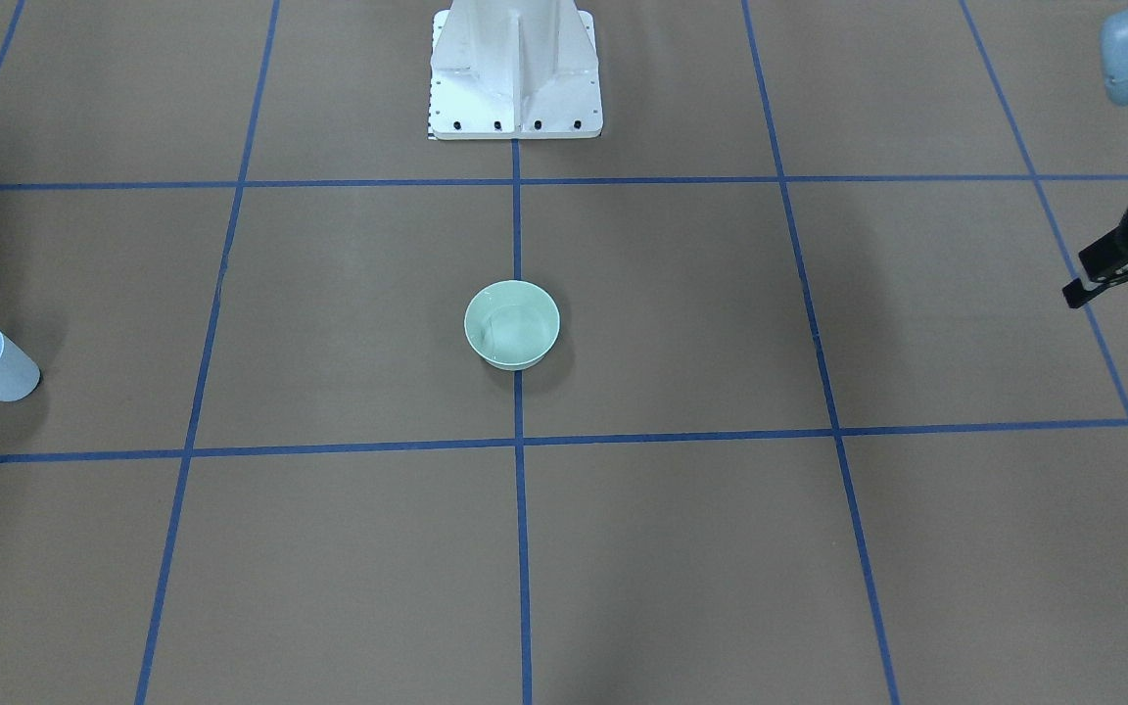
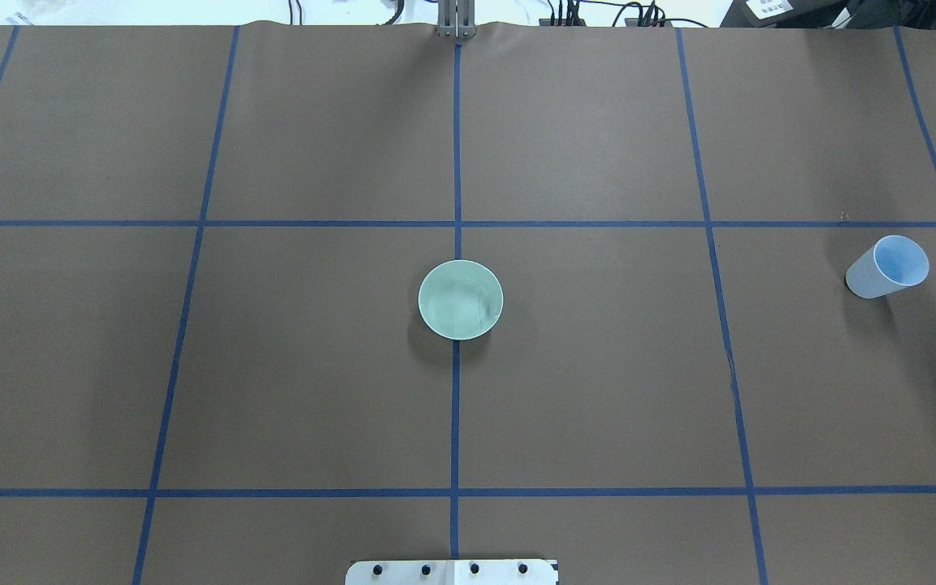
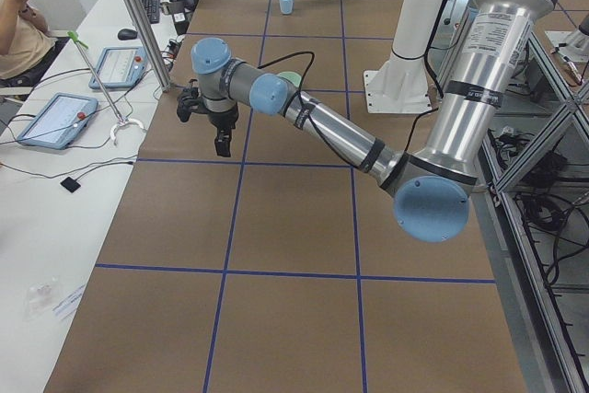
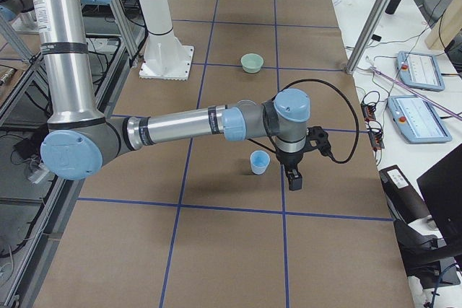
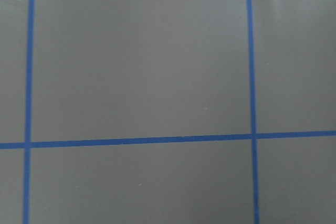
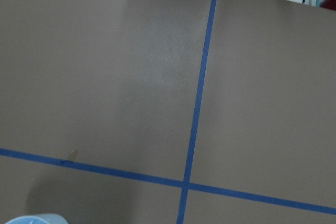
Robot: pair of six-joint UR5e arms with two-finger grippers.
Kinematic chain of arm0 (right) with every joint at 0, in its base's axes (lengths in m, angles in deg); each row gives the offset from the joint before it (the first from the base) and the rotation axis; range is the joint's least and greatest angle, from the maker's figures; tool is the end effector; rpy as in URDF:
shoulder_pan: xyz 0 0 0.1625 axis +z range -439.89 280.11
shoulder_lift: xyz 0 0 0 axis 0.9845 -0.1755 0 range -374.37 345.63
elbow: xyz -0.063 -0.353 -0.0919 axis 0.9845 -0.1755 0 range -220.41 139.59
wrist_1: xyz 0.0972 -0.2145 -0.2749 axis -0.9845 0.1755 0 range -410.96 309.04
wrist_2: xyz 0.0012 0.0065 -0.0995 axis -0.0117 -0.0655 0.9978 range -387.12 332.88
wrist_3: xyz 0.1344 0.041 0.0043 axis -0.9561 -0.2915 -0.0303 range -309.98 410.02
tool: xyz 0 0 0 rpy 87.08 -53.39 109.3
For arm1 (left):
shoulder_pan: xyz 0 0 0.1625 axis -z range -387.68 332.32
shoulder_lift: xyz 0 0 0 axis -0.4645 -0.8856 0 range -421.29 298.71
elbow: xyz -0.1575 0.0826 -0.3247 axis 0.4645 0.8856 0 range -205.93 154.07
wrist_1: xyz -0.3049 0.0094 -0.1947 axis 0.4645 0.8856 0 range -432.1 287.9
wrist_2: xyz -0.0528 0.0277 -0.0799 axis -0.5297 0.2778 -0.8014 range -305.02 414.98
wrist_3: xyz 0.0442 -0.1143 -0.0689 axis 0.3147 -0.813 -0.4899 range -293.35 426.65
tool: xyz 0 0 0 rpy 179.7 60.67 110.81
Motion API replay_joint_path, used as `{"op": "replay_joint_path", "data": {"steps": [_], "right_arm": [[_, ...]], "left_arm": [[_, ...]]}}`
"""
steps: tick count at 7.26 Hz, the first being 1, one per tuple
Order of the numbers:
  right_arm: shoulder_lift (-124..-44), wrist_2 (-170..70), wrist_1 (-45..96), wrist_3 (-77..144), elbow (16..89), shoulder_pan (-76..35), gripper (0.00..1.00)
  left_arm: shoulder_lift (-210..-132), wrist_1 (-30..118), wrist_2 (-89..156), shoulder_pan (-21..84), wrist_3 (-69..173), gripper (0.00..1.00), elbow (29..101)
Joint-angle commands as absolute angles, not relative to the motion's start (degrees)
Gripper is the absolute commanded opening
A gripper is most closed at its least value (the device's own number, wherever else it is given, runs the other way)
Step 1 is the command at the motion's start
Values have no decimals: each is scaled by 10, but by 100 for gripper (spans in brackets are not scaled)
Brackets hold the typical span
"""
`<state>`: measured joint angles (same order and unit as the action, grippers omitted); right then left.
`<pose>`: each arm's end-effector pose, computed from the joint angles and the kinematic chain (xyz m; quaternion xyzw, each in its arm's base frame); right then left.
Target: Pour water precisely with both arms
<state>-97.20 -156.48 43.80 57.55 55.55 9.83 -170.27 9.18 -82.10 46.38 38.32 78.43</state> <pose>0.0418 -0.4886 0.5464 0.0898 -0.3309 -0.0884 0.9352 0.1170 -0.5199 0.3732 0.0341 0.4351 -0.0120 0.8997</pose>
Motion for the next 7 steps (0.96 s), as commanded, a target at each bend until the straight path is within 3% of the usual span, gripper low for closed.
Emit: {"op": "replay_joint_path", "data": {"steps": [1, 5, 7], "right_arm": [[-959, -1595, 504, 604, 544, 105, 100], [-956, -1598, 499, 593, 538, 106, 100], [-943, -1599, 499, 541, 542, 106, 100]], "left_arm": [[-1762, 91, -756, 352, 299, 100, 785], [-1860, 98, -691, 164, 121, 100, 776], [-1877, 171, -631, 101, 43, 100, 732]]}}
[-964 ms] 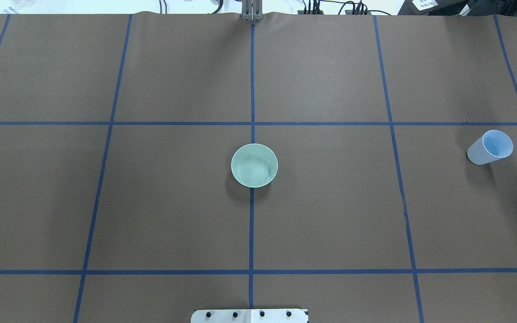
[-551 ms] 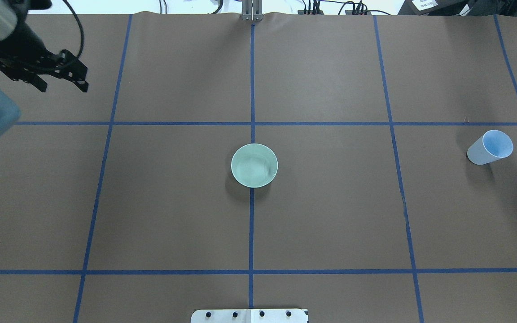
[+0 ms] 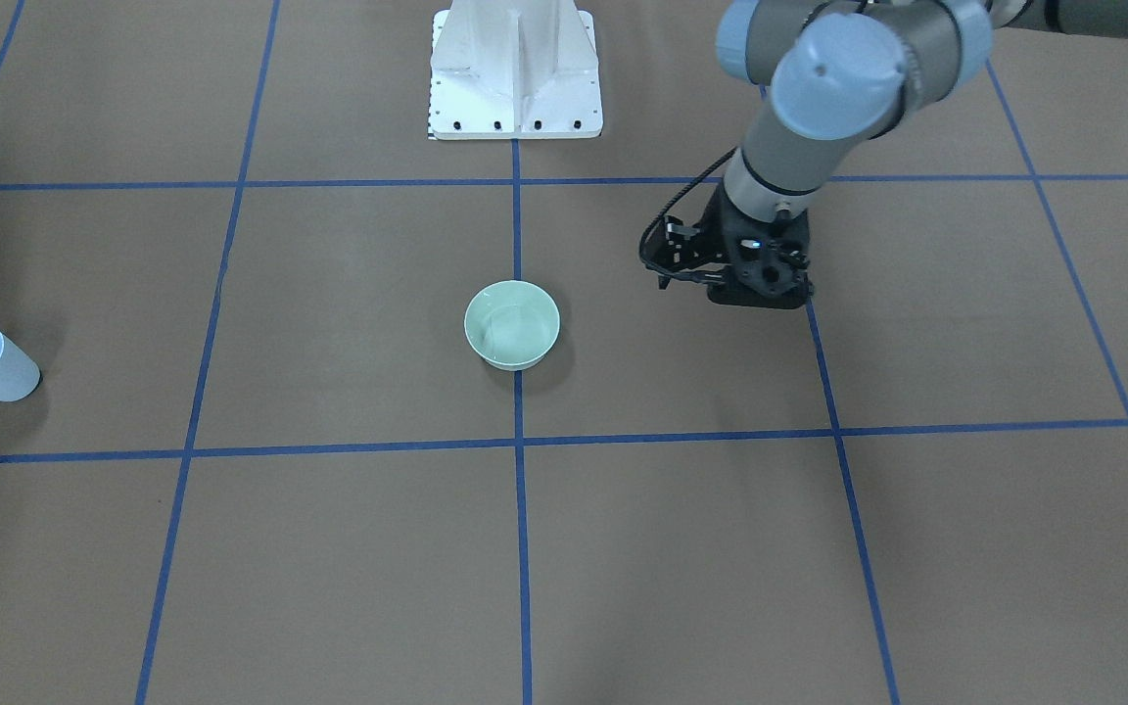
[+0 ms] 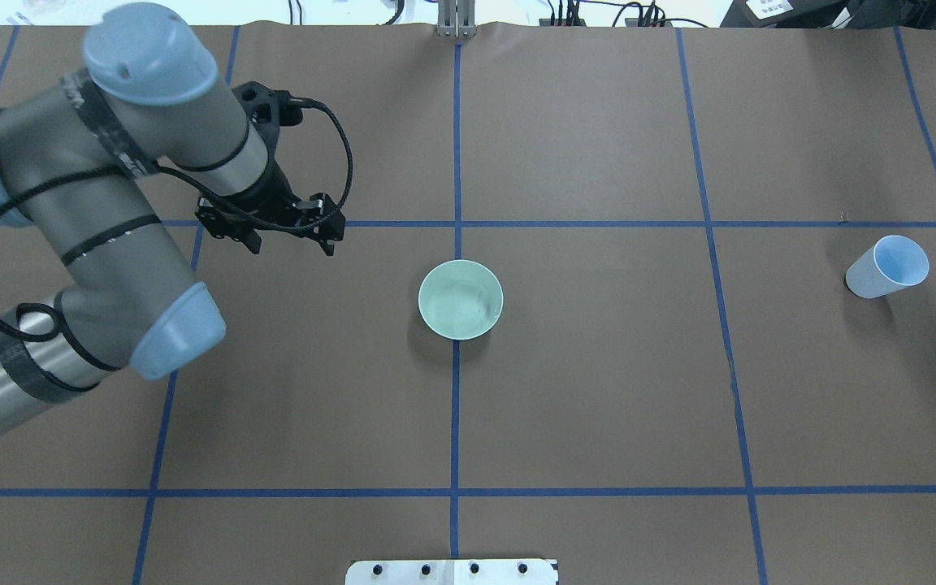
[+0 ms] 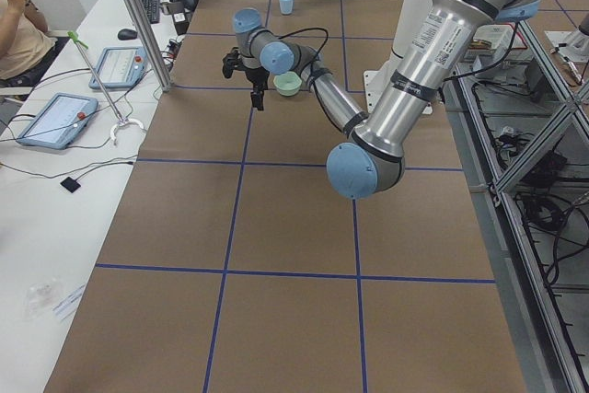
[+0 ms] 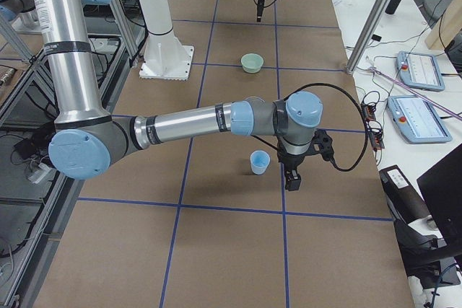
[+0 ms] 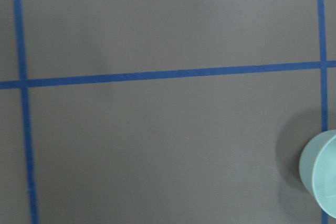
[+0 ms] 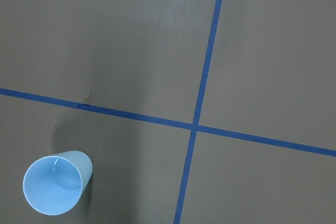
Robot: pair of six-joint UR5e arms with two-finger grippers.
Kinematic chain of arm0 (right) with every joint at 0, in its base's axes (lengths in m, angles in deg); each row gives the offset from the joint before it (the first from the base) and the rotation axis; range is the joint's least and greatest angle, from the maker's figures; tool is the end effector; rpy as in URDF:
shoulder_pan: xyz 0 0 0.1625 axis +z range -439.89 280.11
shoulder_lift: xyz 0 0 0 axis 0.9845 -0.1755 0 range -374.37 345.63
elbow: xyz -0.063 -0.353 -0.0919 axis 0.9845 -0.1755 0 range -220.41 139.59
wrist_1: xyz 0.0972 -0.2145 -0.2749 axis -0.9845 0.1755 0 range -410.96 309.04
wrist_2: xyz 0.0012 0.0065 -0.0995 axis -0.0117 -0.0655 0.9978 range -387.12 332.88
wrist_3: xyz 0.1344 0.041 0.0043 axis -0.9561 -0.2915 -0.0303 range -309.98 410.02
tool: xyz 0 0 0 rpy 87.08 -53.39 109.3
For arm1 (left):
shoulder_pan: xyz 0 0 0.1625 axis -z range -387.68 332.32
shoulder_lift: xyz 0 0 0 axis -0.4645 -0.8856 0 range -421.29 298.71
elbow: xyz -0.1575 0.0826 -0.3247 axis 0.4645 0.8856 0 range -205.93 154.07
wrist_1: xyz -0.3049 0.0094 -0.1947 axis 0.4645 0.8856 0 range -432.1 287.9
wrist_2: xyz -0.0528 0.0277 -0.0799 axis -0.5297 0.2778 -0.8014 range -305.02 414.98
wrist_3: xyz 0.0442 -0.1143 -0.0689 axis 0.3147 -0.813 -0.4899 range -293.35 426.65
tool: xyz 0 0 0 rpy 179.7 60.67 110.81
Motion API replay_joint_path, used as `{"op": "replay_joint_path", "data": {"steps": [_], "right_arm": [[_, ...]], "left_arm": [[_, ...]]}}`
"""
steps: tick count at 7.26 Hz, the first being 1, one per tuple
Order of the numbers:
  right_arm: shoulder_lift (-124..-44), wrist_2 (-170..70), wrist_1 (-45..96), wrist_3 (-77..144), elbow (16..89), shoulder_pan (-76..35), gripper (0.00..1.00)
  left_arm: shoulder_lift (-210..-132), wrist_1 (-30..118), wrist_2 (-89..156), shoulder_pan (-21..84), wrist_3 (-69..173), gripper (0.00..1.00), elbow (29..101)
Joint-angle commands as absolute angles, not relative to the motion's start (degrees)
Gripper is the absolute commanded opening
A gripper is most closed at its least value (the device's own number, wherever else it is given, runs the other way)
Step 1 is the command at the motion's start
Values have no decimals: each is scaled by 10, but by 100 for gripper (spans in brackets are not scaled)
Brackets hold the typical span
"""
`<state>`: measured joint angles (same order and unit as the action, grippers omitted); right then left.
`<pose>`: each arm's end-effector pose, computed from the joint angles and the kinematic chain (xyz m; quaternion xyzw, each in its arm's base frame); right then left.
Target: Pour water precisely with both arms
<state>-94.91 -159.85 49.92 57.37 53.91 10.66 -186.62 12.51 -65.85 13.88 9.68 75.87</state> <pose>0.0427 -0.4921 0.5456 0.0485 -0.3617 -0.0643 0.9288 0.4067 -0.4424 0.2416 0.0105 0.4237 0.0275 0.9053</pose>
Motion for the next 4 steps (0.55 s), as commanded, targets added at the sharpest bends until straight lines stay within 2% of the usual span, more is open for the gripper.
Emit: {"op": "replay_joint_path", "data": {"steps": [1, 3, 4], "right_arm": [[-942, -1597, 499, 536, 538, 107, 100], [-943, -1597, 499, 536, 540, 107, 100], [-942, -1597, 499, 536, 539, 107, 100]], "left_arm": [[-1899, 219, -621, 78, -7, 100, 690], [-1974, 224, -584, 48, -66, 100, 605], [-1981, 225, -563, 34, -83, 99, 596]]}}
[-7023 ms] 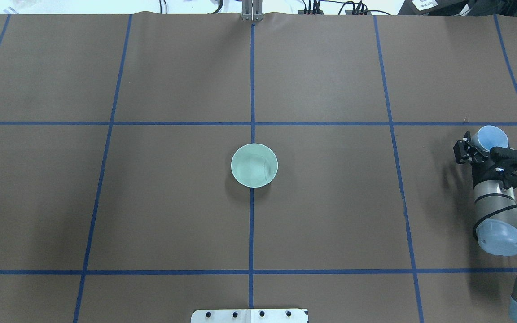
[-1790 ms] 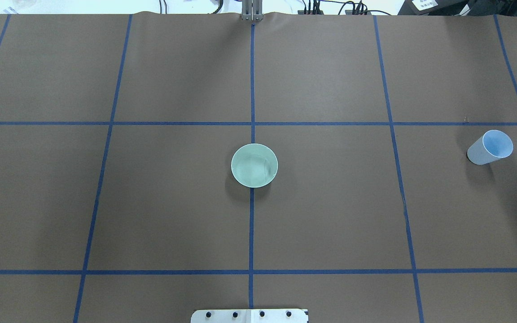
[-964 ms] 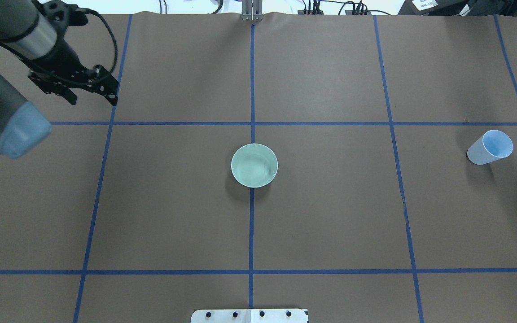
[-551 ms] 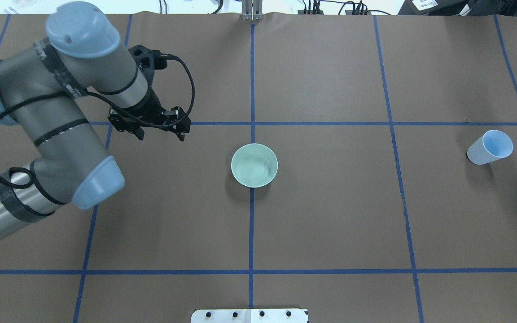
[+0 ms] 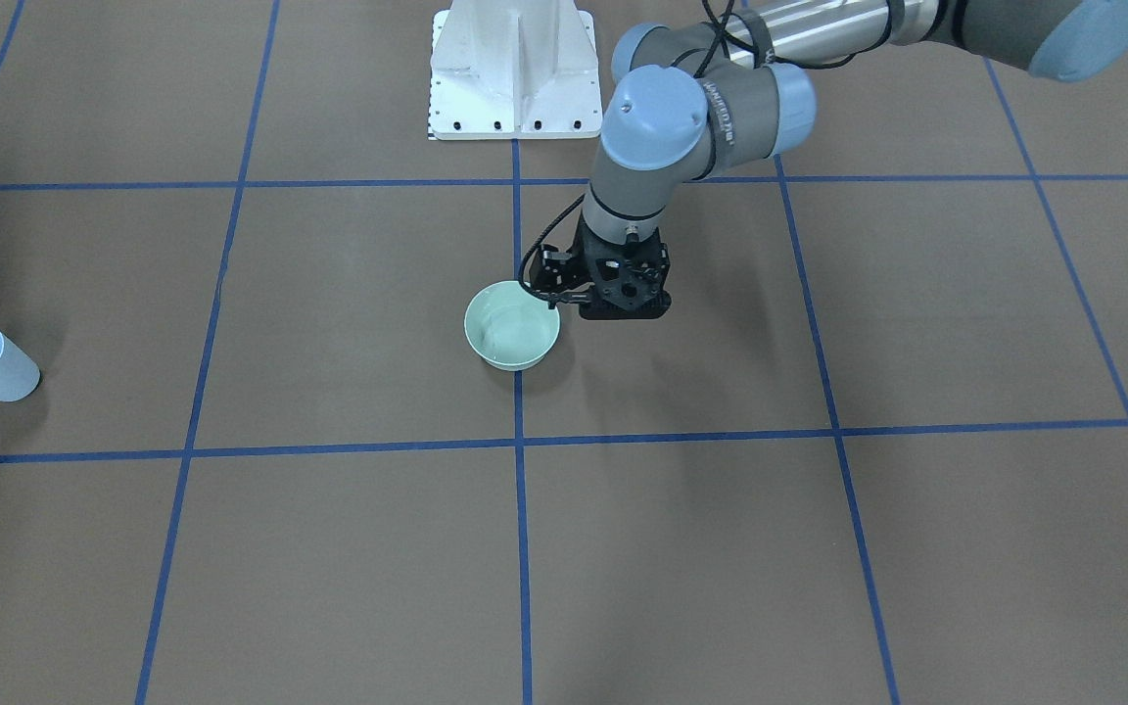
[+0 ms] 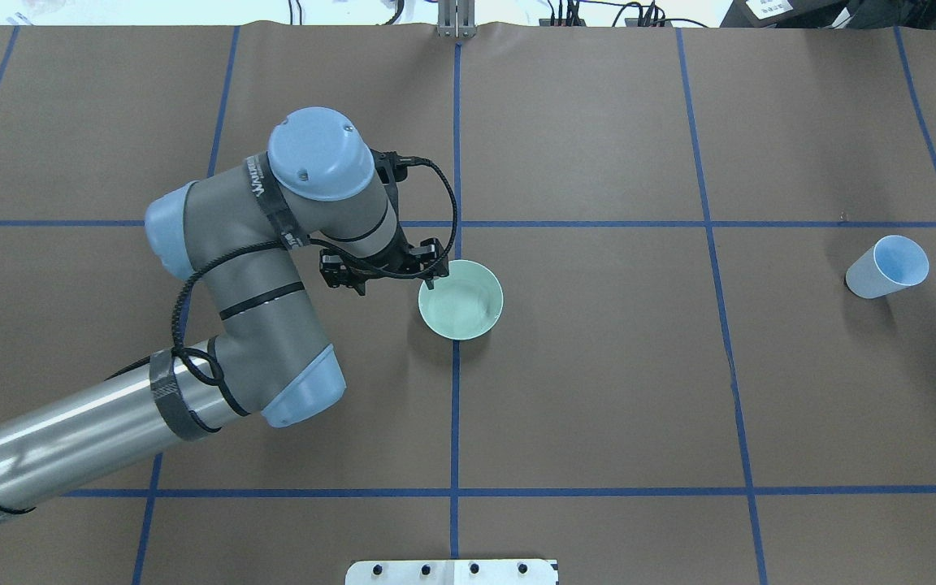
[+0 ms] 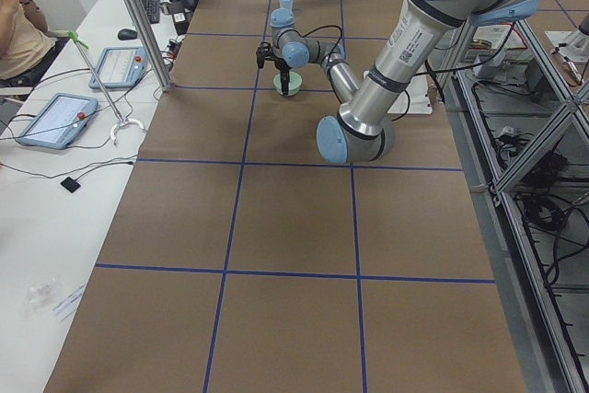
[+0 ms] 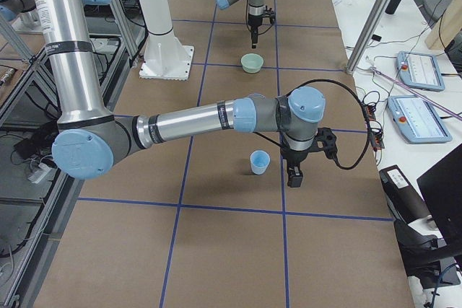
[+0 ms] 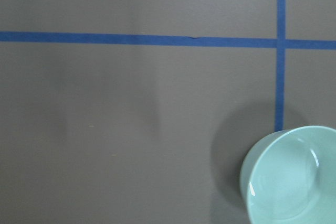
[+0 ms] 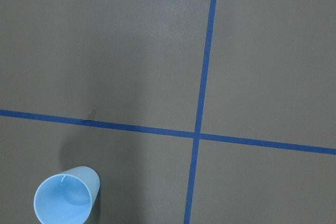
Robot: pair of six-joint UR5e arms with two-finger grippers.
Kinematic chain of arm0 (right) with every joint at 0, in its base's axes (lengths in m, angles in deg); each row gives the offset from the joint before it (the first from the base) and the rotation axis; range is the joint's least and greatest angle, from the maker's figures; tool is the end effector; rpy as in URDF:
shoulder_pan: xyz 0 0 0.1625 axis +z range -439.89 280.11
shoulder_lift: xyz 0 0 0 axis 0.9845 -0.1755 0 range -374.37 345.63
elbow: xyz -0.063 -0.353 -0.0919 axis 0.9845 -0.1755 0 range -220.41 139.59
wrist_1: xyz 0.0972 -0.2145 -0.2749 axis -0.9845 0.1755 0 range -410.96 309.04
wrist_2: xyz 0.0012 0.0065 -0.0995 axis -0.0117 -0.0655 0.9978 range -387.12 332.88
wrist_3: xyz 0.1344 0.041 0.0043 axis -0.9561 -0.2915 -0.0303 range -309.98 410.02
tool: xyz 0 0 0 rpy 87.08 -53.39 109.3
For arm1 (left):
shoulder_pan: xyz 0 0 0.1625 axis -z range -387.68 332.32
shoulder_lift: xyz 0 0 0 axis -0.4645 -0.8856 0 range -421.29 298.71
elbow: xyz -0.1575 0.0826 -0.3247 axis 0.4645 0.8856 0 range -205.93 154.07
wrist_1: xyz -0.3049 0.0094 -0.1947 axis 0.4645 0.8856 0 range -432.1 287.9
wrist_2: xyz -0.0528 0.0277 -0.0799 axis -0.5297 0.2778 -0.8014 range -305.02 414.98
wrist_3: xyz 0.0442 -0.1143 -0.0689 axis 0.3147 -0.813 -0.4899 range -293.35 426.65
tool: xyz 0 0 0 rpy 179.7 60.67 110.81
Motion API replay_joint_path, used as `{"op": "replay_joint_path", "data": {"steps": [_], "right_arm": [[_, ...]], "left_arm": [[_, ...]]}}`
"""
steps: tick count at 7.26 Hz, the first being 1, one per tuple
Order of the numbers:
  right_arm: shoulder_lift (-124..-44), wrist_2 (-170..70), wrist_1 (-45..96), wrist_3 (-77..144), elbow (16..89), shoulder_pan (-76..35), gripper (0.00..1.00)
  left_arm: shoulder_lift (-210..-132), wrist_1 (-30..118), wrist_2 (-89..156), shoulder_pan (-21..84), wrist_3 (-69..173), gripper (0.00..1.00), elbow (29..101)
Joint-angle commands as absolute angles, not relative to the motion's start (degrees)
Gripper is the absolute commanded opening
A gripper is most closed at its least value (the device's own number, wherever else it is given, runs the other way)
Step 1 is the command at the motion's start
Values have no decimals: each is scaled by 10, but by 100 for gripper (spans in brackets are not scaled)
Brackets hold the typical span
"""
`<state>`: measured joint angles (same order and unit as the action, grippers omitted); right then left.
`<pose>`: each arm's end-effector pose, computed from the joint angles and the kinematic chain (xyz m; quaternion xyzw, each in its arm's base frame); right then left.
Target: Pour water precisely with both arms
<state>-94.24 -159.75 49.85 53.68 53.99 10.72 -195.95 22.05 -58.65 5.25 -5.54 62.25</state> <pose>0.0434 -0.4967 0.5393 0.0437 -0.3619 -0.0365 0.9305 0.5198 -0.4283 0.2120 -0.0025 0.4330 -0.0371 0.9006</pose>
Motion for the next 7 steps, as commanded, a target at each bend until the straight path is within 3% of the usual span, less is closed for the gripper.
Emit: {"op": "replay_joint_path", "data": {"steps": [1, 2, 3, 4, 5, 6, 7], "right_arm": [[-942, -1597, 499, 536, 539, 107, 100], [-942, -1597, 499, 535, 539, 107, 100], [-941, -1597, 499, 536, 539, 107, 100], [-941, -1597, 499, 536, 539, 107, 100], [-941, -1597, 499, 536, 539, 107, 100], [-942, -1597, 499, 536, 539, 107, 100], [-941, -1597, 499, 537, 539, 107, 100]], "left_arm": [[-1981, 226, -538, 16, -83, 86, 590], [-1981, 226, -537, 15, -82, 75, 584], [-1980, 227, -537, 14, -81, 75, 582], [-1980, 228, -537, 14, -81, 59, 572], [-1980, 247, -537, 13, -81, 22, 565], [-1980, 272, -537, 14, -80, 0, 554], [-1980, 281, -537, 15, -79, 0, 549]]}}
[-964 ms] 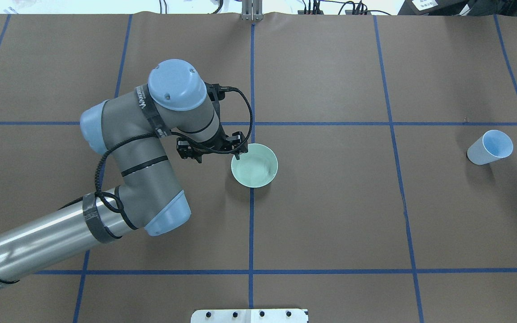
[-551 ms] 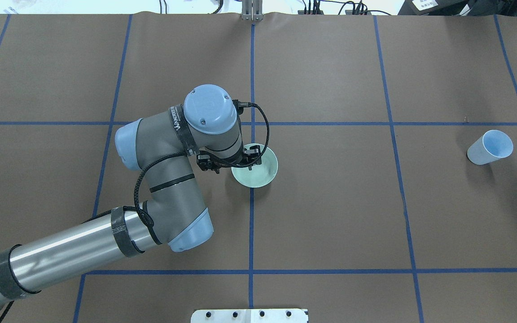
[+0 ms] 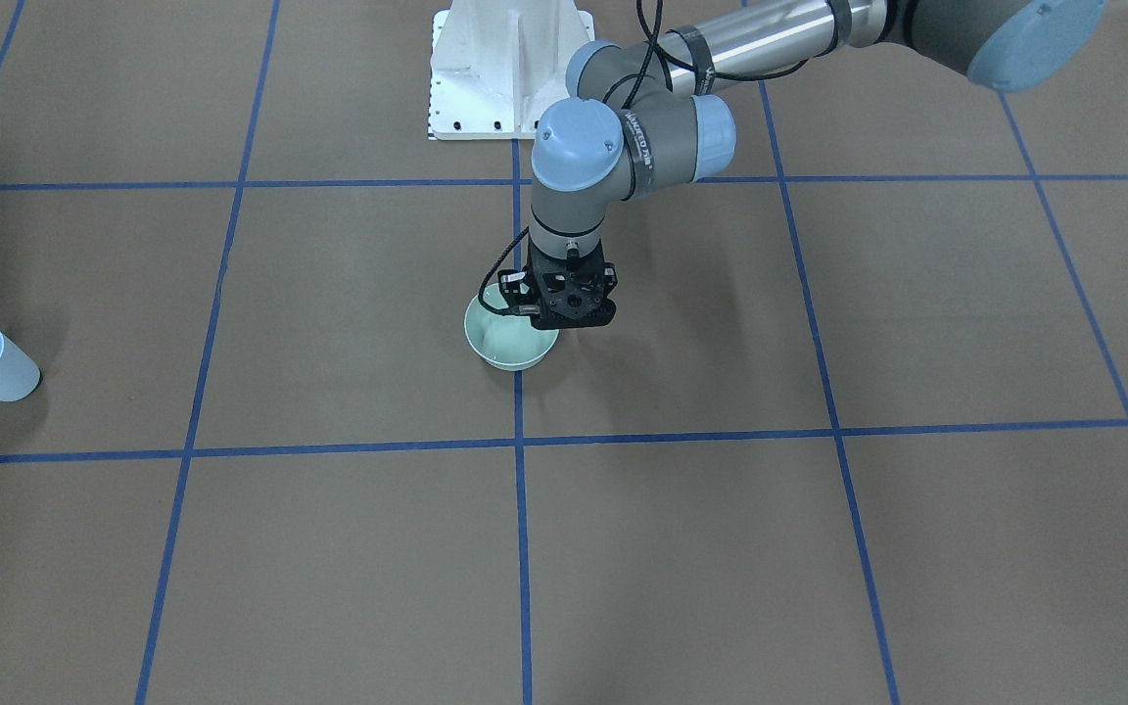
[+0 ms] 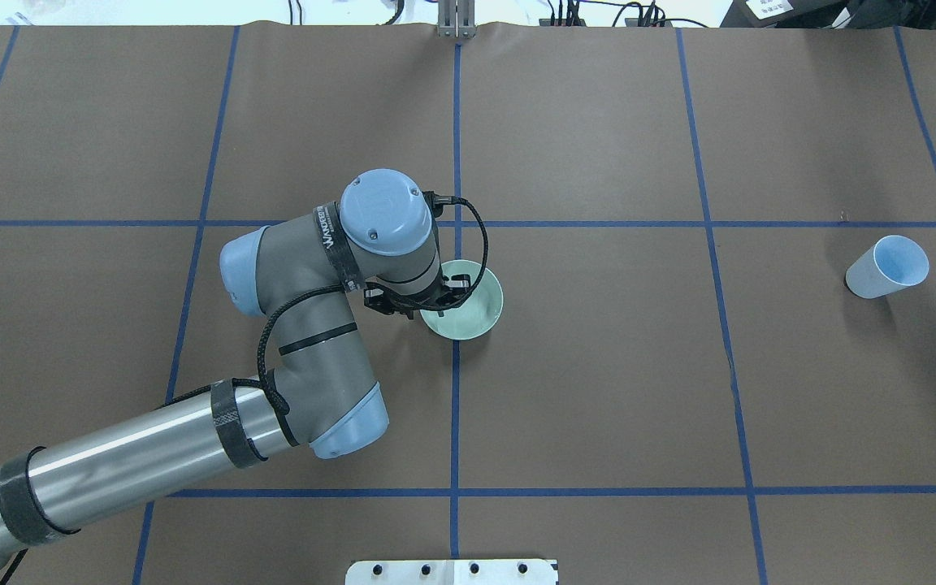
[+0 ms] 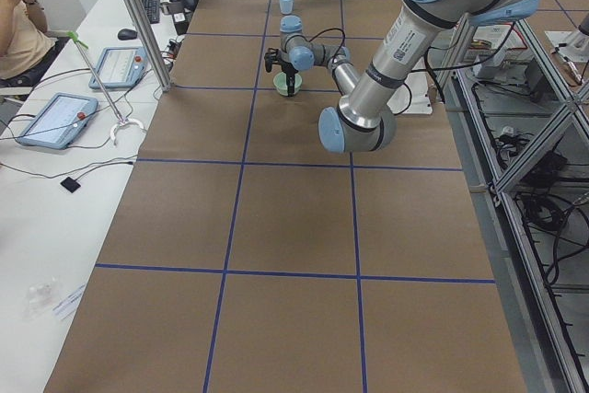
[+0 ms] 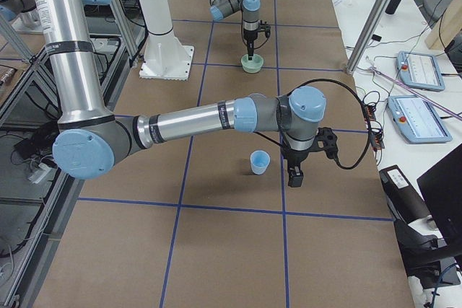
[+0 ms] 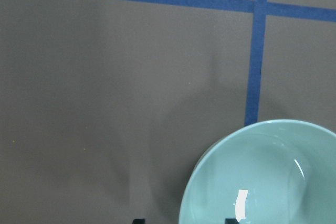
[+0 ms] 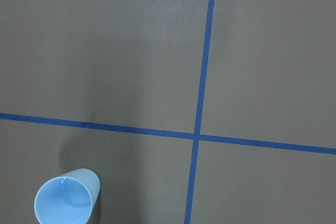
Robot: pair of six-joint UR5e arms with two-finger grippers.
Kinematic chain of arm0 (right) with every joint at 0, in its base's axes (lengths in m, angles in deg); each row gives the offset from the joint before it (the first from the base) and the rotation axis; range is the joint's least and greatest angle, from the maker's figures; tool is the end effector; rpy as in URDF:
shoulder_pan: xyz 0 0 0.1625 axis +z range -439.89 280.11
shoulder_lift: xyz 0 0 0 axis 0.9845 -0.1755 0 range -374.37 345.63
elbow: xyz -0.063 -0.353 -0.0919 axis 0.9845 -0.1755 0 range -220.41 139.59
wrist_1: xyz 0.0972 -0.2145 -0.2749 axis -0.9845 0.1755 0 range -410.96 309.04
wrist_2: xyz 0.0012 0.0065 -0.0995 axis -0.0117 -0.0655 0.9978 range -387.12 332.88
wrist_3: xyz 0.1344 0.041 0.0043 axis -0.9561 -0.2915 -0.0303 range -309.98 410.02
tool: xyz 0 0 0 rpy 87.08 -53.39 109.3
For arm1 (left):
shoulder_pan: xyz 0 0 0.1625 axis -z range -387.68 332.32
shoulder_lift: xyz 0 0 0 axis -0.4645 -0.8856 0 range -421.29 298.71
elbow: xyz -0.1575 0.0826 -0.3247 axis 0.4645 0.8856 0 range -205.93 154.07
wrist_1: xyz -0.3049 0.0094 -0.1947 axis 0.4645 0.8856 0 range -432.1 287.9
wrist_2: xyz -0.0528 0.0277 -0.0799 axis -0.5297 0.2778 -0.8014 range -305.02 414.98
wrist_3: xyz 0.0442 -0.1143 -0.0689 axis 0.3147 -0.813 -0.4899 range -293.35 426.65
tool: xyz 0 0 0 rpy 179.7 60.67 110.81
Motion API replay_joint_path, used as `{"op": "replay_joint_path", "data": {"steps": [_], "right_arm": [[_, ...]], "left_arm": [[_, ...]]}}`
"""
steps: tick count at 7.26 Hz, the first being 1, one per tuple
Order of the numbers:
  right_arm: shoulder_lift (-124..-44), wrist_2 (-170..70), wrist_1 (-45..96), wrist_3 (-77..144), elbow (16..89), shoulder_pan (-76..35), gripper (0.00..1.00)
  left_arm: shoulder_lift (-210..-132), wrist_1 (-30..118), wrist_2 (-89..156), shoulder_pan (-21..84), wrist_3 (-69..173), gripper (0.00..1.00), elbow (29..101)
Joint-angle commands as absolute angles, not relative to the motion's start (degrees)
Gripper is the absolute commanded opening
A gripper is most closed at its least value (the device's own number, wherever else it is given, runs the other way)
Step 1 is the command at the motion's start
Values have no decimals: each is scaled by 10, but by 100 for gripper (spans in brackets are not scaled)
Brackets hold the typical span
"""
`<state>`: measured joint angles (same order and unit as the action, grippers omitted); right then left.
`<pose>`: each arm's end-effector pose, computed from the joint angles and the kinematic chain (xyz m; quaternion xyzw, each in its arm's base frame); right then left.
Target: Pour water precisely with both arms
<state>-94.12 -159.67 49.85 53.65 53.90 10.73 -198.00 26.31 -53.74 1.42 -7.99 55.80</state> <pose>0.0437 -0.4974 0.5391 0.0439 -0.3613 -0.0362 0.9307 0.5673 -0.4167 0.2255 0.0103 0.4195 -0.0441 0.9066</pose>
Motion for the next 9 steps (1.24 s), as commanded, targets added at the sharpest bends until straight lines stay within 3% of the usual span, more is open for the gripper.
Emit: {"op": "replay_joint_path", "data": {"steps": [1, 5, 9], "right_arm": [[-941, -1597, 499, 536, 539, 107, 100], [-942, -1595, 498, 540, 540, 107, 100], [-943, -1595, 498, 544, 539, 107, 100]], "left_arm": [[-1981, 280, -538, 16, -79, 0, 553], [-1976, 275, -605, 82, -54, 0, 583], [-1808, 276, -722, 212, 146, 0, 675]]}}
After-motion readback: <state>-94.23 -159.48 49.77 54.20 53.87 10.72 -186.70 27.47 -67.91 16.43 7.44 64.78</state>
